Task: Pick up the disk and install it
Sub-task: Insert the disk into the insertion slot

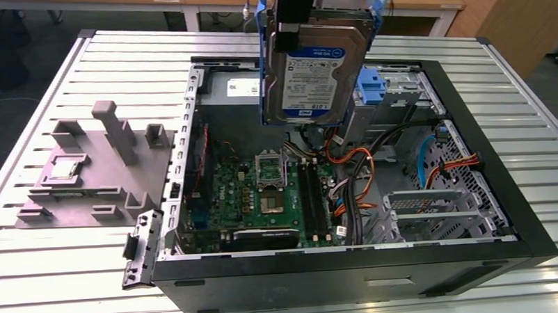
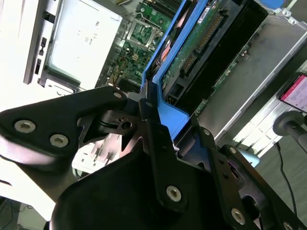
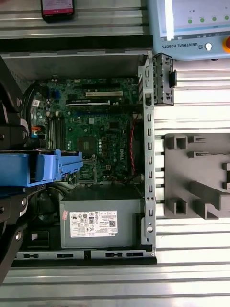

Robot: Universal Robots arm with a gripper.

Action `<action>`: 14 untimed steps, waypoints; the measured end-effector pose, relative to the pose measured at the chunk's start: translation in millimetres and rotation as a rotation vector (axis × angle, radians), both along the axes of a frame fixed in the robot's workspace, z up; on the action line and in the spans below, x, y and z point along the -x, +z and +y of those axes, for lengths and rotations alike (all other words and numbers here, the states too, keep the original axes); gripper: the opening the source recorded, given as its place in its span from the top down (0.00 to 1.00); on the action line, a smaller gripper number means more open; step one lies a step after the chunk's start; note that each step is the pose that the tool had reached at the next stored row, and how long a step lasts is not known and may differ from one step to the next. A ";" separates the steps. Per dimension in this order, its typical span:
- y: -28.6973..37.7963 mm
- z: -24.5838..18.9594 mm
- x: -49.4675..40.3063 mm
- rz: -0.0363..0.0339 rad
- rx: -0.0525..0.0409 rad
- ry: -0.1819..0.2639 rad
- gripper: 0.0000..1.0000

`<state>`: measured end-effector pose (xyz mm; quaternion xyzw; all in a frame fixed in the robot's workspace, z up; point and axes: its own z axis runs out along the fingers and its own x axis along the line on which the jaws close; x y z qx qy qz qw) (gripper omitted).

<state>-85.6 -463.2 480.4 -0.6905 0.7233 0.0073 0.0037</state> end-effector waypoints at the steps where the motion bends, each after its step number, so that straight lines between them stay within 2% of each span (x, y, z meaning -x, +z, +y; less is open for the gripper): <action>1: 0.0 -1.1 0.0 0.0000 0.0002 0.000 0.64; 8: -0.1 -2.2 -3.6 0.0000 0.0004 0.000 0.64; 10: -0.1 -2.2 -9.5 0.0000 0.0005 0.000 0.64; 14: -0.1 -2.2 -9.9 0.0000 0.0005 0.000 0.64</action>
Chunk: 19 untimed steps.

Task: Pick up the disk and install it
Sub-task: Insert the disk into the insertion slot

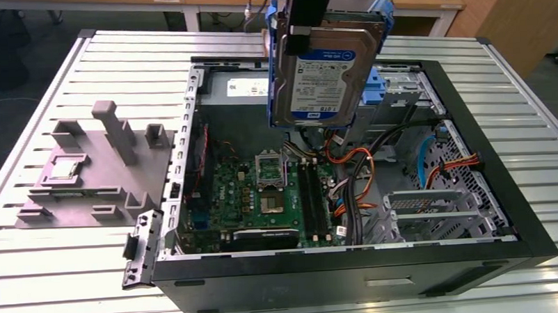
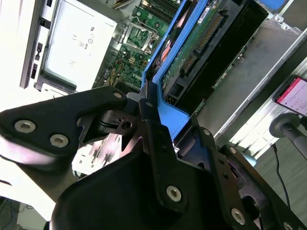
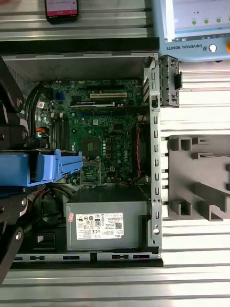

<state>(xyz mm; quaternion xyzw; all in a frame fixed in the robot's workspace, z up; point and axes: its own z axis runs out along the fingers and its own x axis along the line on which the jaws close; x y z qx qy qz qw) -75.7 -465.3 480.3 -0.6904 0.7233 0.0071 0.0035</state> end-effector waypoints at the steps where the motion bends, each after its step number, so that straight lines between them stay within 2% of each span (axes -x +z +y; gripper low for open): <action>1: 0.0 0.0 -0.1 0.0000 0.0000 0.000 0.64; 7: 0.0 0.0 -0.6 0.0000 0.0000 0.000 0.64; 8: -0.2 -4.1 -0.8 -0.0001 0.0000 0.000 0.64; 11: -0.4 -11.1 -0.8 -0.0001 0.0006 0.000 0.64; 19: -1.1 -11.8 -12.1 0.0000 0.0012 0.000 0.64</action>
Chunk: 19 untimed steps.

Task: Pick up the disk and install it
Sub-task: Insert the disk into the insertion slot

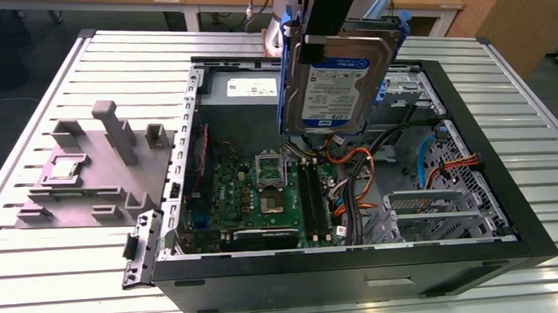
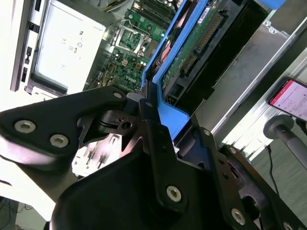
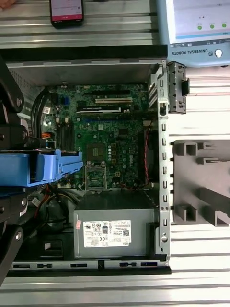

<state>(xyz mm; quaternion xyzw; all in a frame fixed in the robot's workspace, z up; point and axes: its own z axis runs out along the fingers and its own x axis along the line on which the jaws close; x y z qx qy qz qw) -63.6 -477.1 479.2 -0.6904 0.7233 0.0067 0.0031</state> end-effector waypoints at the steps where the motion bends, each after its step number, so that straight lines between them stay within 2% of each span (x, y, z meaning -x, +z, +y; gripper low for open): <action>1: 0.0 0.0 -0.1 0.0001 0.0001 0.000 0.64; 9: -0.4 -3.3 -0.2 0.0001 0.0005 0.000 0.64; 15: -0.7 -9.9 -0.2 0.0001 0.0008 0.000 0.64; 19: -1.3 -10.3 -5.0 0.0003 0.0009 0.000 0.64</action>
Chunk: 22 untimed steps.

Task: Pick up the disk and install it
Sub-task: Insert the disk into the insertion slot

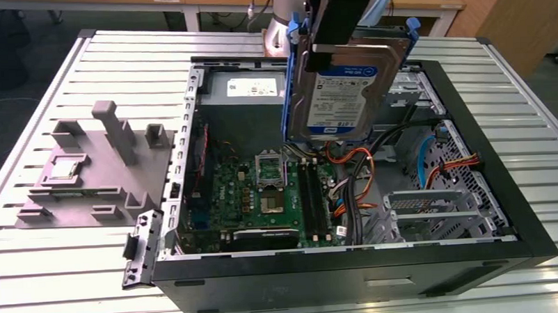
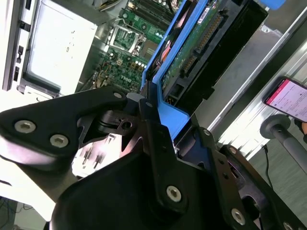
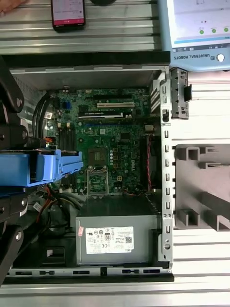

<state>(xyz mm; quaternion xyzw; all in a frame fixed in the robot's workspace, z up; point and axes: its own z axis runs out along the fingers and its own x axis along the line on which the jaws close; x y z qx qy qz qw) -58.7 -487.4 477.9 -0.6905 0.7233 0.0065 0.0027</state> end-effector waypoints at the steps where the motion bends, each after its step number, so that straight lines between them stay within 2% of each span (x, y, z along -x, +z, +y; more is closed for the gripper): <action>1: -0.2 0.0 -2.2 0.0002 -0.0002 0.000 0.64; 3: -0.5 -0.4 -4.6 0.0003 -0.0001 0.000 0.64; 5: -0.7 -3.5 -4.8 0.0004 0.0000 0.000 0.64; 9: -1.6 -17.3 -4.8 0.0004 -0.0001 0.000 0.64; 11: -2.2 -21.1 -5.4 0.0004 -0.0002 0.000 0.64; 14: -2.6 -22.7 -12.5 0.0004 0.0000 0.000 0.64; 19: -3.3 -23.4 -32.2 0.0004 -0.0001 0.000 0.64; 22: -3.5 -25.1 -35.5 0.0005 0.0001 0.000 0.64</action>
